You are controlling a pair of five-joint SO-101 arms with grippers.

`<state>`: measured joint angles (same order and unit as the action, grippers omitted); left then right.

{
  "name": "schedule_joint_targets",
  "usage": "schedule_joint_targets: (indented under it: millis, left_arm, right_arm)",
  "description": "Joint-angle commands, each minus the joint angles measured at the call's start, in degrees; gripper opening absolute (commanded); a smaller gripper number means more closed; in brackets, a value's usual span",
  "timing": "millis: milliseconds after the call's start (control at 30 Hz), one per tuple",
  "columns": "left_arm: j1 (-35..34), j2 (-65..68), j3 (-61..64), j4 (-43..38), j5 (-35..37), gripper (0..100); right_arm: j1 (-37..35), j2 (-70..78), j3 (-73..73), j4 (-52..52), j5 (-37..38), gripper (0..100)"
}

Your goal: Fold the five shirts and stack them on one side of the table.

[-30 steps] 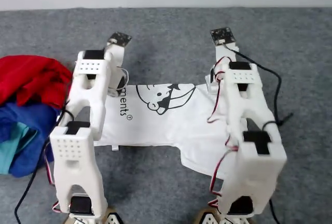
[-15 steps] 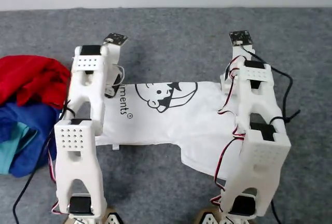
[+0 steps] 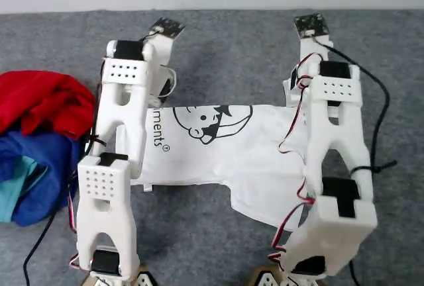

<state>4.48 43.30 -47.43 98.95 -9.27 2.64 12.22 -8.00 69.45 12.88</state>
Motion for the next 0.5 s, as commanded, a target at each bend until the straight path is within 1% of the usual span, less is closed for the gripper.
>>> schedule_joint_targets:
  millis: [0, 200, 333, 467]
  left_arm:
    - [4.40, -7.56, 3.12, 1.58, 0.70, 2]
    - [13.27, -12.48, 10.15, 1.49, 0.70, 2]
    - [18.99, -12.84, 10.59, 1.14, 0.62, 2]
    - [24.79, -12.66, 10.77, -1.14, 0.35, 2]
  right_arm:
    - [2.68, -7.96, -2.90, 5.49, 0.44, 2.9]
    - [11.56, -16.22, -2.90, 11.65, 0.53, 2.9]
    - [18.24, -19.65, -2.46, 16.66, 0.35, 2.9]
    - [24.31, -20.26, -2.46, 22.64, 0.26, 2.6]
